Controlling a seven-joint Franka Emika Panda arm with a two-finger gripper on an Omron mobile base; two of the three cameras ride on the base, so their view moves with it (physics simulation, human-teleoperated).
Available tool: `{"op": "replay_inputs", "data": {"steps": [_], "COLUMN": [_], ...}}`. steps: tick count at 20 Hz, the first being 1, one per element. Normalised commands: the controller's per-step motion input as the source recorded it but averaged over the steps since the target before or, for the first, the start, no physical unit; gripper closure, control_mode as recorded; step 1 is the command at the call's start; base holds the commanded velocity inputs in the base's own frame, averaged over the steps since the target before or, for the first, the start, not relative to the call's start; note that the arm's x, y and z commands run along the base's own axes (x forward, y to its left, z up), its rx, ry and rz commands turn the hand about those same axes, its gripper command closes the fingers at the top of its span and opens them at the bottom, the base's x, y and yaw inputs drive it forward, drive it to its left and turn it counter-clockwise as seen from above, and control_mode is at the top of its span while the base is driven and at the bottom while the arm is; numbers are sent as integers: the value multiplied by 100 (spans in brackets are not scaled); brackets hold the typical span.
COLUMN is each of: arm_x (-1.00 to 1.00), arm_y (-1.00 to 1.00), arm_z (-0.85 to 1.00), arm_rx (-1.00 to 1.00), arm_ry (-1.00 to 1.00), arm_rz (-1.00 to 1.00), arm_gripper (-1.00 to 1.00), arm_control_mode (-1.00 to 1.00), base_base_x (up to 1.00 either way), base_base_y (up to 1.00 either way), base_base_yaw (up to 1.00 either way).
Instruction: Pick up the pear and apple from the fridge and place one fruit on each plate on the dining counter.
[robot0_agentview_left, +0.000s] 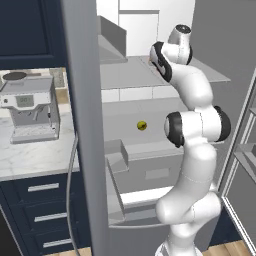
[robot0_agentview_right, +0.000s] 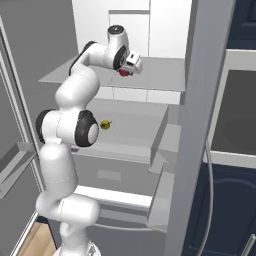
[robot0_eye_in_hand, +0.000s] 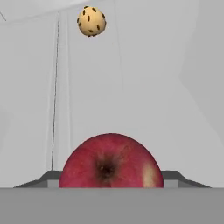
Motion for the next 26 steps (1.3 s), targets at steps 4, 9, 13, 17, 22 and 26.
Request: {"op": "replay_inputs", "data": {"steps": [4,9,13,17,22,26], "arm_x": [-23,-100,-100,-100,-100,-100], "arm_y": [-36,5,46,28,-3,12], "arm_z": [-68,82,35,-21,-53,-73], "arm_rx": [9,-4,-17,-6,1,-4], "arm_ry": [-33,-13,-2,-3,0,0], "arm_rz": [0,0,0,0,6,4], "arm_gripper": [100,100,100,100,100,100], "arm_control_mode": [-100,-100,-100,-100,-100,-100], "base_base_x": [0,0,0,0,0,0], "base_base_y": [0,0,0,0,0,0], "base_base_yaw": [0,0,0,0,0,0]}}
